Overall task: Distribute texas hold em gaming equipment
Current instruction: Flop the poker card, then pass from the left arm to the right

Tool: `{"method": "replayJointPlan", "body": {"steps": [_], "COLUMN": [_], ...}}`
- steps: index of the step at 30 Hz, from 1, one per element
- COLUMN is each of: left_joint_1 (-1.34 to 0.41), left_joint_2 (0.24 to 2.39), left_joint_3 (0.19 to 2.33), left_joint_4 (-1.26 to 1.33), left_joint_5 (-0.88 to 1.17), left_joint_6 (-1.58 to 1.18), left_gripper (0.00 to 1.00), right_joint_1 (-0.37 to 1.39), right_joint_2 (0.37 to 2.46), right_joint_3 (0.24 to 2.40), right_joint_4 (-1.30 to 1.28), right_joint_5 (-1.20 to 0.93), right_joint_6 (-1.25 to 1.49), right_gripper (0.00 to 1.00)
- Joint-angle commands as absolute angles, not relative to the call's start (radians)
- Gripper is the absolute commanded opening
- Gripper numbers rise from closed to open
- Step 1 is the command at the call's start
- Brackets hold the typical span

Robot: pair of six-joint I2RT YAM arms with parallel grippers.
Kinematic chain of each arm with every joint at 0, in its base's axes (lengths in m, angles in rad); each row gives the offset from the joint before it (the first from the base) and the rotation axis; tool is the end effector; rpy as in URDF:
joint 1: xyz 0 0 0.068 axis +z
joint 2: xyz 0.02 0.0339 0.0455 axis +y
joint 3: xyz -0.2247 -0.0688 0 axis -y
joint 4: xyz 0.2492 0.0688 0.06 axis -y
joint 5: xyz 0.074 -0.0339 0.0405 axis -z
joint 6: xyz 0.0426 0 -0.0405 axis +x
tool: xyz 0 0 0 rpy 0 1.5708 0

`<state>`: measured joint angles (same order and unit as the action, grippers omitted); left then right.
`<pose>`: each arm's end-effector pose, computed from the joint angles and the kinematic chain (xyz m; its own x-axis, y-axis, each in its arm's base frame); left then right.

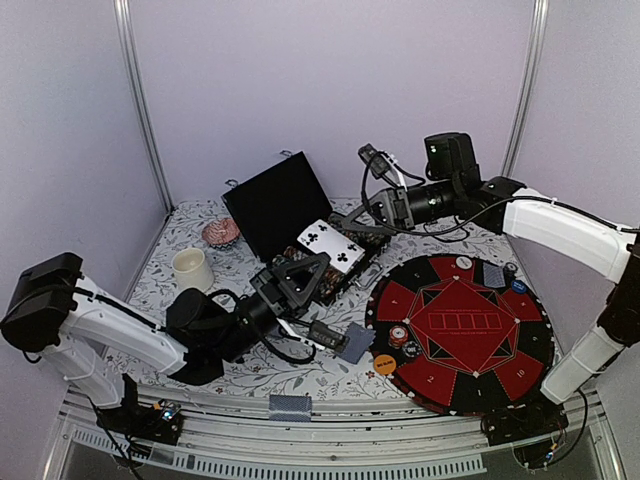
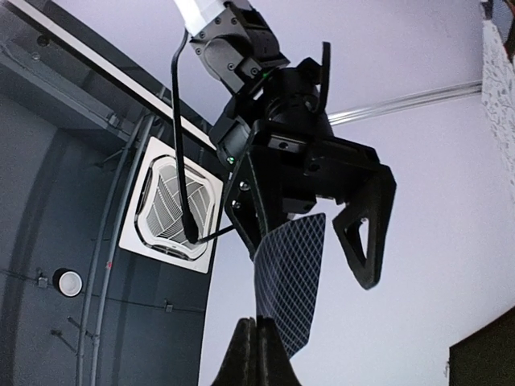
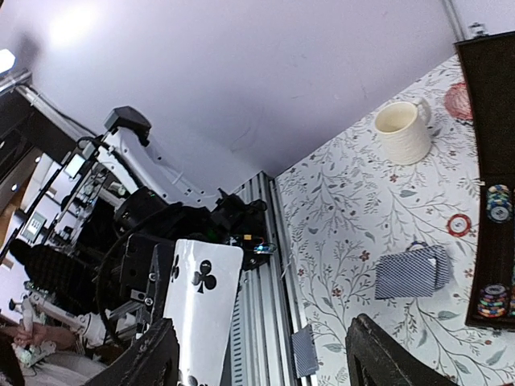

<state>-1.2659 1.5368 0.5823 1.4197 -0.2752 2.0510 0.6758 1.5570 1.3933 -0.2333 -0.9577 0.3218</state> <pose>0.1035 -0.2905 0.2210 0.6873 0.6594 0.3048 -0.5098 0.1390 0.8490 0.2617 0.2545 0.3187 -0.5861 -0.2367 -0.7749 -0.8043 0.0548 0.5917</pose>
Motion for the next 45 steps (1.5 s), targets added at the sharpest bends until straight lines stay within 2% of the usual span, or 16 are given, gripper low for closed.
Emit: {"method": "replayJointPlan", "body": {"steps": [1, 7, 9, 15, 17, 19, 22, 29, 33, 37, 41, 42, 45], "left_joint_1": [-1.259, -1.252, -1.249, -1.237, -1.234, -1.232, -1.229, -1.229, -1.224, -1.221, -1.22, -1.22, -1.22], "left_joint_2": [1.603, 1.631, 1.635, 1.649, 1.653, 1.653, 1.655, 1.654, 1.666, 1.658, 1.565, 1.557, 1.571], "left_joint_3": [0.607, 0.621, 0.622, 0.623, 0.623, 0.623, 0.623, 0.622, 0.657, 0.742, 0.673, 0.668, 0.701], "left_joint_4": [1.66, 1.691, 1.695, 1.691, 1.687, 1.684, 1.68, 1.681, 1.749, 1.805, 1.682, 1.661, 1.723], "left_joint_5": [-0.21, -0.184, -0.185, -0.22, -0.23, -0.244, -0.272, -0.294, -0.274, -0.337, -0.265, -0.252, -0.269], "left_joint_6": [2.143, 2.129, 2.131, 2.126, 2.126, 2.125, 2.118, 2.116, 2.141, 2.012, 1.893, 1.886, 1.873], "left_gripper": [0.0, 0.0, 0.0, 0.0, 0.0, 0.0, 0.0, 0.0, 0.0, 0.0, 0.0, 0.0, 0.0], "right_joint_1": [0.698, 0.724, 0.726, 0.726, 0.725, 0.724, 0.719, 0.702, 0.681, 0.709, 0.688, 0.674, 0.671], "right_joint_2": [1.6, 1.637, 1.633, 1.613, 1.603, 1.593, 1.571, 1.528, 1.517, 1.43, 1.311, 1.307, 1.297], "right_joint_3": [1.398, 1.451, 1.438, 1.431, 1.427, 1.427, 1.426, 1.406, 1.394, 1.378, 1.289, 1.292, 1.317], "right_joint_4": [-0.167, -0.198, -0.177, -0.172, -0.155, -0.151, -0.162, -0.177, -0.227, -0.283, -0.16, -0.152, -0.206], "right_joint_5": [-1.028, -1.074, -1.099, -1.103, -1.12, -1.12, -1.101, -1.052, -0.996, -0.789, -0.83, -0.853, -0.792], "right_joint_6": [0.331, 0.319, 0.334, 0.35, 0.363, 0.372, 0.366, 0.34, 0.318, 0.185, 0.128, 0.149, 0.155], "right_gripper": [0.73, 0.68, 0.59, 0.18, 0.08, 0.03, 0.02, 0.04, 0.29, 0.36, 0.53, 0.62, 0.65]}}
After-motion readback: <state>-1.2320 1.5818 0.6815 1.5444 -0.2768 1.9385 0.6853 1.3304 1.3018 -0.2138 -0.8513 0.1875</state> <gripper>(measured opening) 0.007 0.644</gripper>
